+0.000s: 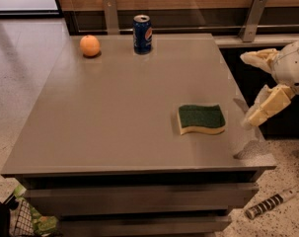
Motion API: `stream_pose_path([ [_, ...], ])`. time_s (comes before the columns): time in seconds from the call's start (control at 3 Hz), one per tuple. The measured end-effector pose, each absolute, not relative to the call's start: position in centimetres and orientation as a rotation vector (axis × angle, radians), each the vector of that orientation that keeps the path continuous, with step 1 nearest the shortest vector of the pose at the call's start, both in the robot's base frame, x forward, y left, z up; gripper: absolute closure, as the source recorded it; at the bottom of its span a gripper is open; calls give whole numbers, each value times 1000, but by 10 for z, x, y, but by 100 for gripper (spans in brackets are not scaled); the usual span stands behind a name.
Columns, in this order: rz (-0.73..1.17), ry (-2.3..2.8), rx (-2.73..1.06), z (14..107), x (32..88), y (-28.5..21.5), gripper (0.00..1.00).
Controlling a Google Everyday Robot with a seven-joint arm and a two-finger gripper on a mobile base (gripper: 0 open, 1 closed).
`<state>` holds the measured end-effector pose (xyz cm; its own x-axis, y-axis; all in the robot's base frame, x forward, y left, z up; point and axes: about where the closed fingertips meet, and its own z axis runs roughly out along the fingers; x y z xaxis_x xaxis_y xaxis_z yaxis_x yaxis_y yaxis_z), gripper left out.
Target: Move sponge near orange
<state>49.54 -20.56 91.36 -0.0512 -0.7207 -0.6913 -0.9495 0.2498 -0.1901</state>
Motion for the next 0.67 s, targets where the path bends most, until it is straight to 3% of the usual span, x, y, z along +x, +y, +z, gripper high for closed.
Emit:
stream_pose_path([
  [0.67,676,1557,-1393,847,516,-181,0],
])
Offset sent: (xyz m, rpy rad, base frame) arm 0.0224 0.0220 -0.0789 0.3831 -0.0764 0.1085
